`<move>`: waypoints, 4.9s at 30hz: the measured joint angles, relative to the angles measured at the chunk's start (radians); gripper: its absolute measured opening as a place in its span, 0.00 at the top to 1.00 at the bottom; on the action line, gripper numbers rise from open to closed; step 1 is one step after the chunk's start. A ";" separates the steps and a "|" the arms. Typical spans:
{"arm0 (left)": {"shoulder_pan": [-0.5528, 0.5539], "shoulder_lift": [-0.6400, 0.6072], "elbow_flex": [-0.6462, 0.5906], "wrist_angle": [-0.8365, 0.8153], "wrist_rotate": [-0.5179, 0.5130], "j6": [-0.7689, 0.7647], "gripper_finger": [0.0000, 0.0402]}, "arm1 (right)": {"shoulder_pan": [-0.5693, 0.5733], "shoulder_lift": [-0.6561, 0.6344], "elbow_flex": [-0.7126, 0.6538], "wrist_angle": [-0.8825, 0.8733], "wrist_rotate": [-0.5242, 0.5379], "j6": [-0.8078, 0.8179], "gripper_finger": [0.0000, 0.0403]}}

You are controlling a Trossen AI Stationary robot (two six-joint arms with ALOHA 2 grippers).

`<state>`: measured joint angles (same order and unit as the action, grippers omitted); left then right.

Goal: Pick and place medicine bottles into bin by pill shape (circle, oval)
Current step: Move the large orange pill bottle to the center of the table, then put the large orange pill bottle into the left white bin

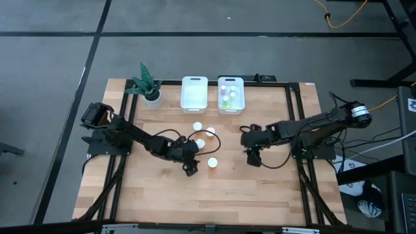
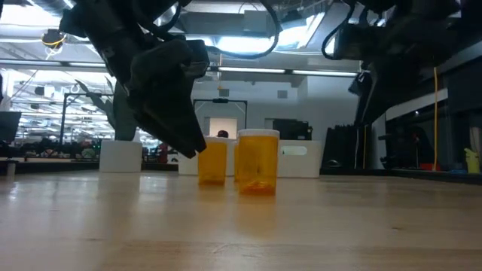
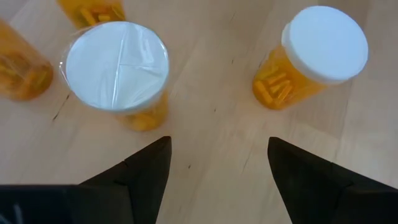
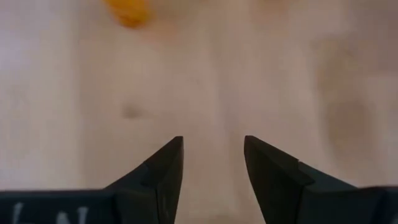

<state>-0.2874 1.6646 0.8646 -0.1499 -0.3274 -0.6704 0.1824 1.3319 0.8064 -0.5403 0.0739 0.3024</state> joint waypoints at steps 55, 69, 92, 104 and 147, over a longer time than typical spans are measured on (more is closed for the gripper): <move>-0.029 0.000 -0.001 0.002 -0.005 0.105 0.36 | -0.009 0.536 0.064 0.853 0.207 0.113 0.57; -0.029 0.000 -0.001 0.001 -0.016 0.106 0.36 | -0.093 0.504 0.064 0.785 0.056 0.135 0.57; -0.029 0.000 -0.001 0.002 -0.031 0.106 0.36 | -0.096 0.444 0.064 0.636 0.196 0.134 0.45; -0.033 -0.209 0.019 -0.209 -0.041 0.161 0.36 | -0.102 0.444 0.063 0.562 0.230 0.103 0.27; 0.414 -0.282 0.021 -0.252 0.007 0.690 0.36 | -0.112 -0.032 0.063 0.123 -0.110 0.078 0.27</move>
<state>0.1269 1.3825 0.8852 -0.4019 -0.3203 0.0199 0.0705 1.2995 0.8696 -0.4169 -0.0366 0.3807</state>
